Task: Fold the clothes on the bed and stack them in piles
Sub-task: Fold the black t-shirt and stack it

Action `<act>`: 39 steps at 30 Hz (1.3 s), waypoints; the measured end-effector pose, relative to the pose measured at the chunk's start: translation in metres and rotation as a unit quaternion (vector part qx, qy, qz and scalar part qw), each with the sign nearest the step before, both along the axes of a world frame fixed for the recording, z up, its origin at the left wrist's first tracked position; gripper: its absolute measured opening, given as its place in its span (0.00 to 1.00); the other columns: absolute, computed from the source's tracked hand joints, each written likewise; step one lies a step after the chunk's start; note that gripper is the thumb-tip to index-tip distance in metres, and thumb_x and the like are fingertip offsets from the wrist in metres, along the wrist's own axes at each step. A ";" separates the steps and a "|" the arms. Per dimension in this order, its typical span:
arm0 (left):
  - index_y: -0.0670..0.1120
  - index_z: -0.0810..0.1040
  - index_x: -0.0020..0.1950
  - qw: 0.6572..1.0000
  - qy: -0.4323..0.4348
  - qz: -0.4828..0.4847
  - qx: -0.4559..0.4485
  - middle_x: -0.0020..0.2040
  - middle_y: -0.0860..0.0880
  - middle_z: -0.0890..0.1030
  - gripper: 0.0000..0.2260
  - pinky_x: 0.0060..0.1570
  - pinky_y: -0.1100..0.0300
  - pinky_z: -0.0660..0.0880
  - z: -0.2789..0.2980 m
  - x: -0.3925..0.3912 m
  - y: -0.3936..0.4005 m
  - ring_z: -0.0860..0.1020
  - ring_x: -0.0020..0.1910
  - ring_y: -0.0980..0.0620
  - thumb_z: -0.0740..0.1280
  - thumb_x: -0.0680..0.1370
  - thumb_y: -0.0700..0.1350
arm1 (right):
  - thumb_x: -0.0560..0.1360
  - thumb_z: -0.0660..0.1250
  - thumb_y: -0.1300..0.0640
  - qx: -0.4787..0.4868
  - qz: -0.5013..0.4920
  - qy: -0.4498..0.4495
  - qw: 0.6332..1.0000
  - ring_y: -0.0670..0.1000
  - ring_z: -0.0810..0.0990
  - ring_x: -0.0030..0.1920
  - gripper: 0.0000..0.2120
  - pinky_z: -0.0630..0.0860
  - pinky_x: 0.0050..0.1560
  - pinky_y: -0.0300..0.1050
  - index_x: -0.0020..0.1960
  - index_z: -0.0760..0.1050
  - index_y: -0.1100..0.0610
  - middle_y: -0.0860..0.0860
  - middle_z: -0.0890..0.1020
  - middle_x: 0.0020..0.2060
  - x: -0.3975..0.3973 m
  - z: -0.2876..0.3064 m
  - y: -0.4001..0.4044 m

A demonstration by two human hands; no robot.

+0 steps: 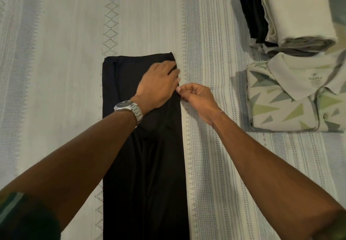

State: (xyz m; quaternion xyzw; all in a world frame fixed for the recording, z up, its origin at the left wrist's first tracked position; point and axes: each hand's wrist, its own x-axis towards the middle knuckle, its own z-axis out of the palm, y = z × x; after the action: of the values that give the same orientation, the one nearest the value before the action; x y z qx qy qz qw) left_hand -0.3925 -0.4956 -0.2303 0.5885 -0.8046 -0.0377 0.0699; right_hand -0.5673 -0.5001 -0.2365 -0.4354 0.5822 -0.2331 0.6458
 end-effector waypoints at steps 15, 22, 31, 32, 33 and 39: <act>0.40 0.66 0.76 0.966 0.087 0.229 0.079 0.75 0.40 0.70 0.23 0.73 0.45 0.66 0.014 0.004 0.140 0.68 0.74 0.41 0.57 0.85 0.51 | 0.74 0.78 0.54 -0.054 -0.019 0.043 0.997 0.44 0.84 0.52 0.15 0.80 0.57 0.37 0.58 0.79 0.55 0.49 0.85 0.51 -0.009 0.018 0.066; 0.41 0.60 0.80 0.947 0.115 0.279 0.110 0.80 0.41 0.62 0.27 0.78 0.45 0.60 0.016 -0.010 0.254 0.59 0.80 0.42 0.56 0.85 0.54 | 0.75 0.77 0.52 -0.014 -0.024 0.065 0.998 0.42 0.82 0.52 0.16 0.78 0.51 0.32 0.60 0.78 0.54 0.46 0.83 0.52 -0.043 0.029 0.160; 0.41 0.65 0.76 0.880 0.131 0.423 0.173 0.73 0.38 0.68 0.27 0.69 0.45 0.72 0.034 -0.030 0.380 0.69 0.70 0.38 0.67 0.82 0.52 | 0.74 0.77 0.49 0.034 0.026 0.165 0.985 0.49 0.84 0.50 0.10 0.80 0.59 0.48 0.48 0.83 0.55 0.49 0.86 0.45 -0.080 0.034 0.285; 0.39 0.66 0.73 0.863 0.151 0.450 0.174 0.69 0.37 0.71 0.26 0.65 0.46 0.74 0.038 -0.032 0.398 0.72 0.66 0.38 0.69 0.80 0.51 | 0.74 0.77 0.48 0.046 0.041 0.182 0.981 0.51 0.85 0.49 0.13 0.81 0.60 0.50 0.46 0.83 0.58 0.52 0.86 0.43 -0.086 0.036 0.304; 0.37 0.68 0.69 0.842 0.183 0.474 0.182 0.65 0.37 0.73 0.25 0.62 0.47 0.75 0.038 -0.033 0.411 0.75 0.63 0.38 0.70 0.79 0.50 | 0.73 0.77 0.47 0.061 0.046 0.191 0.979 0.54 0.86 0.48 0.17 0.81 0.59 0.51 0.45 0.83 0.62 0.55 0.86 0.42 -0.091 0.036 0.318; 0.38 0.78 0.55 0.712 0.349 0.492 0.359 0.52 0.42 0.82 0.20 0.49 0.52 0.80 0.041 -0.021 0.483 0.81 0.51 0.43 0.79 0.73 0.50 | 0.70 0.81 0.50 0.191 0.036 0.135 0.972 0.52 0.85 0.49 0.22 0.83 0.41 0.42 0.53 0.81 0.67 0.56 0.86 0.49 -0.109 0.056 0.409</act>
State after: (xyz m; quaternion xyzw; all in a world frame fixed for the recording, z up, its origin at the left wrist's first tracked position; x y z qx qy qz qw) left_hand -0.4134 -0.0124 -0.1898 0.8267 -0.2460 -0.4868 0.1379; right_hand -0.6766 -0.0906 -0.1807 -0.3526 0.6817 -0.0331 0.6402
